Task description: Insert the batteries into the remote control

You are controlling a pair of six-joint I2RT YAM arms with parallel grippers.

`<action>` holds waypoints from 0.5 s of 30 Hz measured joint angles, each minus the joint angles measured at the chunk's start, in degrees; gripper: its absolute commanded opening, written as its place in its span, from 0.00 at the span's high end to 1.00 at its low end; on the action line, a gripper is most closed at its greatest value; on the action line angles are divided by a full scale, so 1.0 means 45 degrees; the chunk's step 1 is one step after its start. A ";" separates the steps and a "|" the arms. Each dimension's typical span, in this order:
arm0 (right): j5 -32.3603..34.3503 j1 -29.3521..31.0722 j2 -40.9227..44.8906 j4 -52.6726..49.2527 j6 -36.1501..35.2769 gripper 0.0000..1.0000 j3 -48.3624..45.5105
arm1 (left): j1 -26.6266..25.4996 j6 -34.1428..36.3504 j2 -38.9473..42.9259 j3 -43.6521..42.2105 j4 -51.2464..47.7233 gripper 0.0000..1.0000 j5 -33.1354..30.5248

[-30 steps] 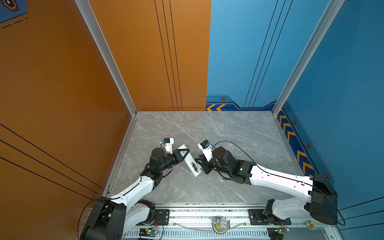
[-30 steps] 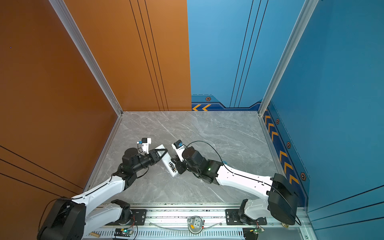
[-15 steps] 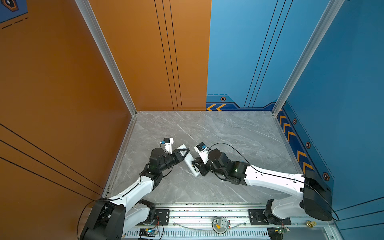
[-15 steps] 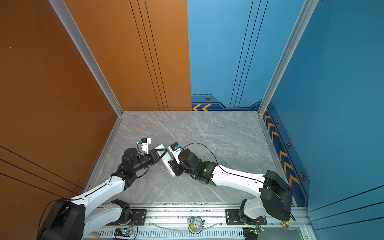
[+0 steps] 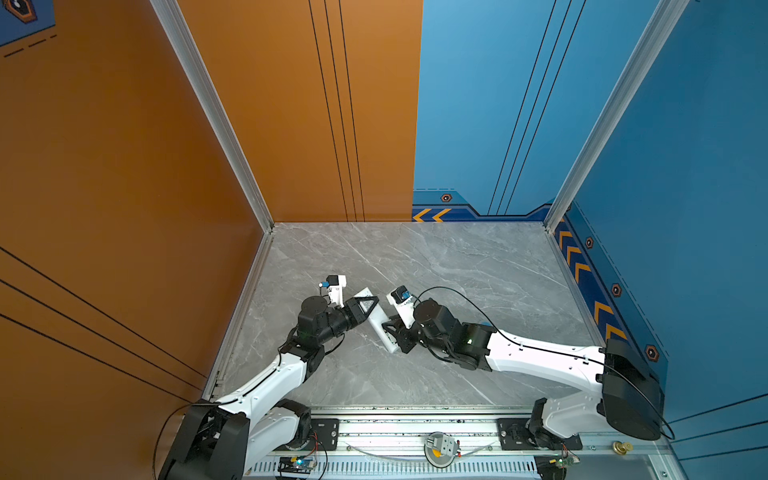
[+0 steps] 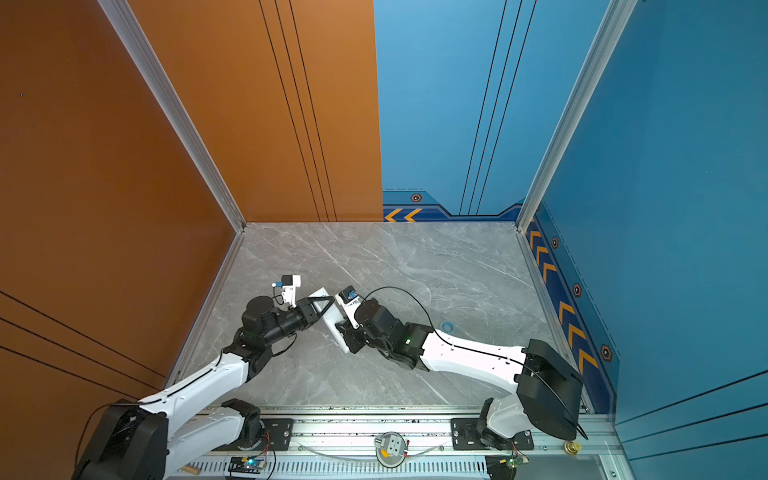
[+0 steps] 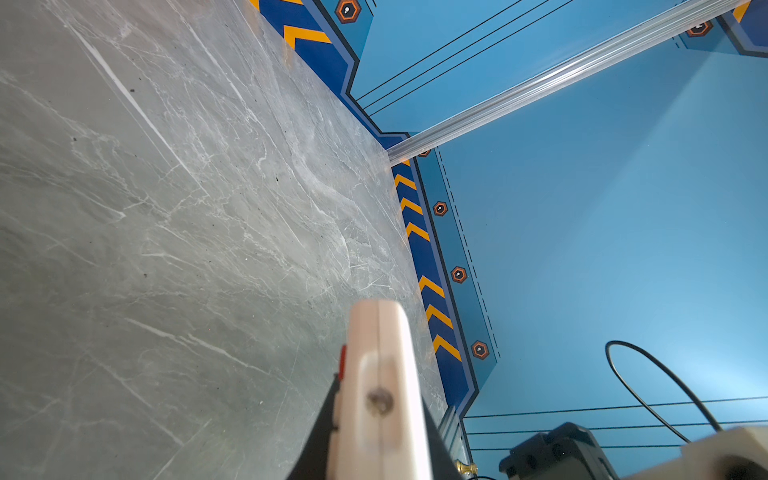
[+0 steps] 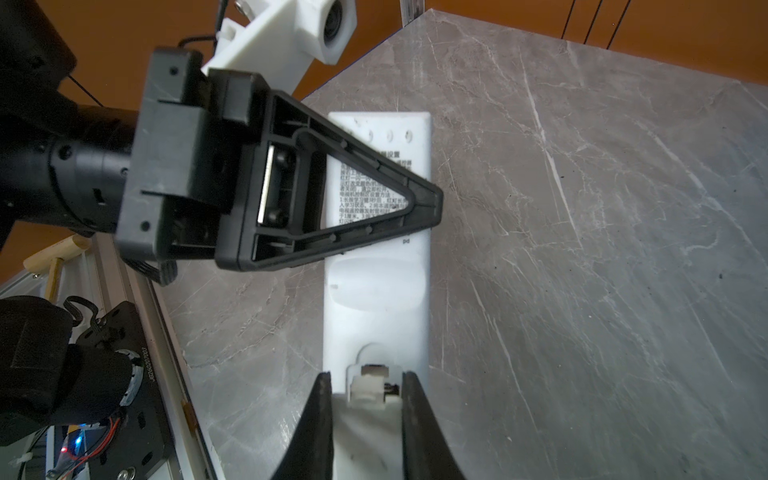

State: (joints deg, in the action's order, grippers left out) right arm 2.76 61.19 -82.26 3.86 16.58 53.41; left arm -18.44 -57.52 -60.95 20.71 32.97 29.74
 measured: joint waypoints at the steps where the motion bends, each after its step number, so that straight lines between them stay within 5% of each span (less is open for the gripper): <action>1: 0.0000 0.0000 -0.0015 0.0044 0.0000 0.81 0.0000 | 0.0015 -0.0010 0.0000 0.0000 0.0000 1.00 0.0000; 15: 0.0019 0.0029 -0.0131 0.0180 0.0039 0.81 0.0000 | 0.0087 -0.0087 0.0005 0.0000 -0.0010 1.00 0.0000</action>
State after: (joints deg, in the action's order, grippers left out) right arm 2.85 61.32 -82.85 4.67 16.75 53.41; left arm -18.04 -57.91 -60.93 20.71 32.93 29.74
